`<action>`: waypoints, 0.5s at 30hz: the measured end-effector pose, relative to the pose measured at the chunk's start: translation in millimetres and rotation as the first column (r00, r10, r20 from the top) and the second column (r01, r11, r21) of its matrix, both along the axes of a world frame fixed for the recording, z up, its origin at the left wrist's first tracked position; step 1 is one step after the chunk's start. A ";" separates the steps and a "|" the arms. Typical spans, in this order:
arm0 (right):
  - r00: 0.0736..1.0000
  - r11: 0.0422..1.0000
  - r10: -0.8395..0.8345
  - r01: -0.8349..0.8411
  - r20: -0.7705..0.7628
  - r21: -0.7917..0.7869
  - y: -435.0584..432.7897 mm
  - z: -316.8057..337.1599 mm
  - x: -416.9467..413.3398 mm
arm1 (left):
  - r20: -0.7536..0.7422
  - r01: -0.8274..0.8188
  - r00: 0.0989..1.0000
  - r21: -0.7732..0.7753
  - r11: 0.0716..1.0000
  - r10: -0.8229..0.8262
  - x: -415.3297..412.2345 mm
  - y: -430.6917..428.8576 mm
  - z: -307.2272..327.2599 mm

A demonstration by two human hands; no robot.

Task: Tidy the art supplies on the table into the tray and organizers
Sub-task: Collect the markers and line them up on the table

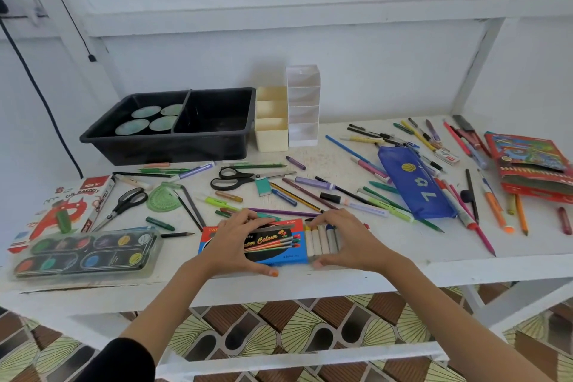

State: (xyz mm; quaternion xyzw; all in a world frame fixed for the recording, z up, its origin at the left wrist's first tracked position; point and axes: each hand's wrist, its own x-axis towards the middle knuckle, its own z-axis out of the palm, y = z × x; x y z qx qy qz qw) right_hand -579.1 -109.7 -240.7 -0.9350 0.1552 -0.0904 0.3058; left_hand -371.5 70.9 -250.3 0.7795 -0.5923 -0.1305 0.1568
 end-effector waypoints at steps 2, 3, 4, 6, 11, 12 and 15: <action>1.000 1.000 -0.026 0.026 -0.005 -0.010 2.6 1.0 3.0 | -0.006 -0.016 1.000 -0.019 1.000 0.016 1.0 -0.3 -2.1; 0.998 0.998 -0.058 0.059 0.015 -0.023 3.3 -0.3 1.7 | -0.007 -0.021 1.000 -0.025 0.999 0.021 1.5 0.0 -3.1; 0.989 0.991 -0.129 0.131 0.067 -0.035 4.8 -1.8 -1.0 | -0.005 -0.023 1.000 -0.026 0.999 0.023 1.6 0.3 -3.3; 0.883 0.908 -0.405 0.419 0.236 -0.010 9.7 -7.8 -9.8 | 0.001 -0.025 1.000 -0.021 0.999 0.025 1.5 1.0 -4.6; 0.578 0.578 -0.813 0.787 0.068 0.216 20.6 -16.2 -19.1 | 0.028 -0.020 0.999 -0.024 1.000 0.021 0.6 1.4 -4.9; 0.580 0.578 -0.811 0.779 0.070 0.242 20.5 -16.4 -18.6 | 0.037 -0.014 0.999 -0.017 1.000 0.015 0.4 1.0 -3.1; 0.569 0.571 -0.815 0.752 0.114 0.330 19.3 -10.9 -14.9 | 0.089 0.006 0.996 -0.019 1.000 -0.004 -0.9 -2.7 3.0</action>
